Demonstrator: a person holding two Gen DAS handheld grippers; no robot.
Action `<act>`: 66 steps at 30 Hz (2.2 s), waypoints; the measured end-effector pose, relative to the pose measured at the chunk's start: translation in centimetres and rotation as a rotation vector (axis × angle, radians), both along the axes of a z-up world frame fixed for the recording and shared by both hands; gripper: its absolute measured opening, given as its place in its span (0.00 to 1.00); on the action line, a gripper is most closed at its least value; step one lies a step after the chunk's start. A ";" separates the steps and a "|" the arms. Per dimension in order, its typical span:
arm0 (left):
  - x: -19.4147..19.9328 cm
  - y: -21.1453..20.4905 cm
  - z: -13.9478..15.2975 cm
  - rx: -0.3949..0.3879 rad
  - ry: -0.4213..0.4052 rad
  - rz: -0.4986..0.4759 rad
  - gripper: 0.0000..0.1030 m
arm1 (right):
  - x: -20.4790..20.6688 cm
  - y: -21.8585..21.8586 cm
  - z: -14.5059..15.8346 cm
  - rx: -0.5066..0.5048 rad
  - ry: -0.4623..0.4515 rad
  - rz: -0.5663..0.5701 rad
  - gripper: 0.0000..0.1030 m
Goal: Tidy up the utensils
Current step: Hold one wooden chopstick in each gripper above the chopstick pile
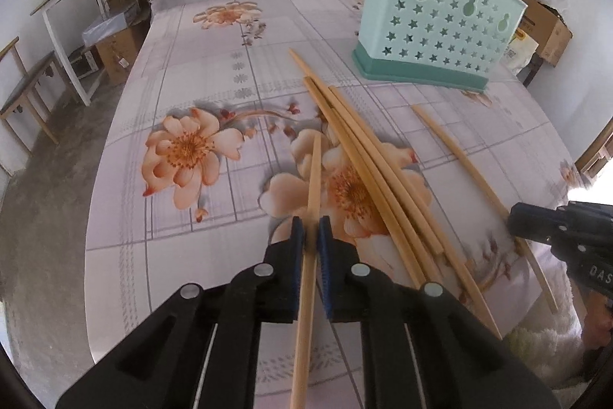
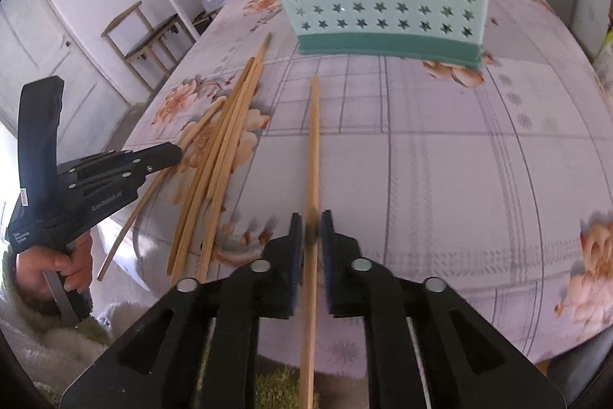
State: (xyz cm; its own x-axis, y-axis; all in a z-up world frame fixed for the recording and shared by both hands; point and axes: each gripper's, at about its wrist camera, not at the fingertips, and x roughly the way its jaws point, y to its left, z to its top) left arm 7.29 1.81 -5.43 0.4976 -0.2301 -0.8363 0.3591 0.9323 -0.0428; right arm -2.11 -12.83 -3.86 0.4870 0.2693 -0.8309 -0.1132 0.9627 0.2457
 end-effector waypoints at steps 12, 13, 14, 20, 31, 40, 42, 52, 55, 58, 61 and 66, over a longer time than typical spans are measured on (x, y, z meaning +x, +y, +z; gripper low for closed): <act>2.4 -1.7 -0.2 0.089 -0.070 0.018 0.09 | 4.1 1.9 -0.5 -0.137 -0.079 -0.006 0.05; 2.5 -1.8 -0.2 0.093 -0.072 0.019 0.09 | 4.1 1.6 -0.5 -0.116 -0.075 -0.014 0.05; 2.5 -1.9 -0.2 0.097 -0.076 0.019 0.09 | 4.1 1.3 -0.5 -0.101 -0.070 -0.019 0.05; 2.2 -2.3 -0.2 0.124 -0.086 0.021 0.07 | 3.7 0.8 -0.4 -0.088 -0.060 -0.024 0.05; 2.1 -2.5 -0.2 0.130 -0.086 0.021 0.07 | 3.9 0.6 -0.3 -0.074 -0.032 -0.042 0.05; 2.1 -2.6 -0.2 0.142 -0.087 0.016 0.07 | 3.9 0.5 -0.3 -0.065 -0.026 -0.054 0.05; 2.2 -2.6 -0.2 0.143 -0.088 0.015 0.07 | 3.9 0.6 -0.3 -0.066 -0.027 -0.055 0.05; 2.6 -2.4 -0.3 0.127 -0.096 0.018 0.06 | 3.9 0.6 -0.4 -0.066 -0.028 -0.058 0.05; 3.0 -2.0 -0.1 0.089 -0.085 0.021 0.06 | 3.9 0.7 -0.4 -0.069 -0.029 -0.057 0.05; 2.9 -1.0 1.3 0.038 -0.127 0.031 0.06 | 3.9 0.8 -0.4 -0.075 -0.030 -0.058 0.05; 2.4 0.8 3.6 -0.071 -0.150 0.036 0.06 | 4.0 0.8 -0.4 -0.079 -0.030 -0.064 0.05; 1.0 3.9 8.3 -0.253 -0.220 0.008 0.06 | 4.0 0.9 -0.4 -0.079 -0.032 -0.068 0.05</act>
State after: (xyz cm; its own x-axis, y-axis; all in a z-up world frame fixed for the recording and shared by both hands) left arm 8.28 5.72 2.89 0.6623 -0.4121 -0.6257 0.3779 0.9049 -0.1959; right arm 1.90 -11.93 -4.28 0.5288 0.1687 -0.8318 -0.0536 0.9847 0.1656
